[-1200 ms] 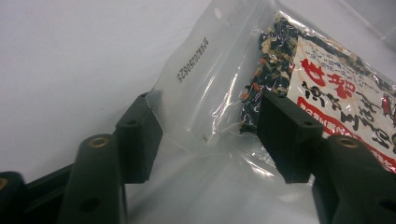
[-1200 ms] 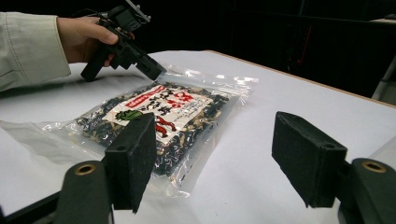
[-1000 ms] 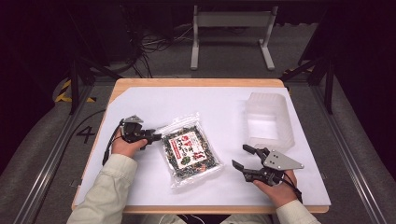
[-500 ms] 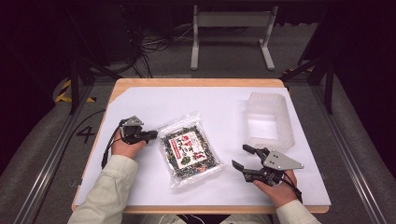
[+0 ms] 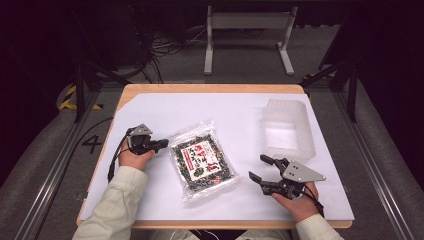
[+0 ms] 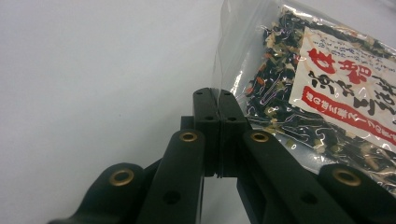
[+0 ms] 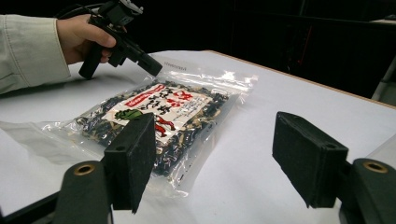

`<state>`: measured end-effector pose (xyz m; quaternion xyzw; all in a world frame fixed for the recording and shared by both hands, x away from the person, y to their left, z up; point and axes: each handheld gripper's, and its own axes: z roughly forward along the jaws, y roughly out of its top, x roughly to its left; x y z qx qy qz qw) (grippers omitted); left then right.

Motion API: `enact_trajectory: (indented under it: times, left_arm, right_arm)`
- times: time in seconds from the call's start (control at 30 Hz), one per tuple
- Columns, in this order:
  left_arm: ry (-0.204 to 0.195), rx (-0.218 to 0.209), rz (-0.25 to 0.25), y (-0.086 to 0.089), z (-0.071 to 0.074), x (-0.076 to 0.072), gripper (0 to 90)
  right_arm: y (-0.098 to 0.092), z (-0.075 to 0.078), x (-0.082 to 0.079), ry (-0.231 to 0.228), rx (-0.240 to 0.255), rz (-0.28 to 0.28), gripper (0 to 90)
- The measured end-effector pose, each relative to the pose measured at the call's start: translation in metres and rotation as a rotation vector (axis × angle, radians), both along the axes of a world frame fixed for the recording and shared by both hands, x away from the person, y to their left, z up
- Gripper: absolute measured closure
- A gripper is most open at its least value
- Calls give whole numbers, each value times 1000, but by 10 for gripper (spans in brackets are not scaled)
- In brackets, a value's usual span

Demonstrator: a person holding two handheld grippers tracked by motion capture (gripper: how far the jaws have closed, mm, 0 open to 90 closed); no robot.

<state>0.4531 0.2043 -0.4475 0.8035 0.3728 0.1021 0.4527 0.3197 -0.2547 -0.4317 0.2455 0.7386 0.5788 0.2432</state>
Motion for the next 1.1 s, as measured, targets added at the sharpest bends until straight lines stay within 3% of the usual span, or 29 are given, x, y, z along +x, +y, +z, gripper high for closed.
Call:
enact_trajectory:
  times: [0.1, 0.3, 0.4, 0.47, 0.63, 0.8, 0.87, 1.1]
  left_arm:
    - [-14, -56, 0, 2, 10, -3, 895]
    - [-116, -132, -9, 4, 38, -15, 896]
    - [-176, -175, -31, 4, 57, -24, 897]
    - [-196, -193, -56, 3, 66, -29, 897]
    - [-257, -214, -114, -1, 88, -41, 898]
    - [-318, -230, -157, -9, 106, -55, 898]
    - [-325, -232, -164, -10, 108, -57, 898]
    - [-398, -244, -260, -21, 128, -75, 898]
  right_arm:
    - [-1, 0, 0, 0, -1, -5, 306]
    - [-1, 2, 0, -9, 3, -9, 320]
    - [-2, 5, -1, -15, -17, -7, 350]
    - [-2, 7, -2, -16, -22, -2, 370]
    - [-5, 12, -2, -20, -23, -8, 385]
    - [-5, 17, -2, 18, -12, -4, 373]
    - [-4, 19, -1, 24, -9, -3, 363]
    - [5, 35, 4, 35, 50, 19, 283]
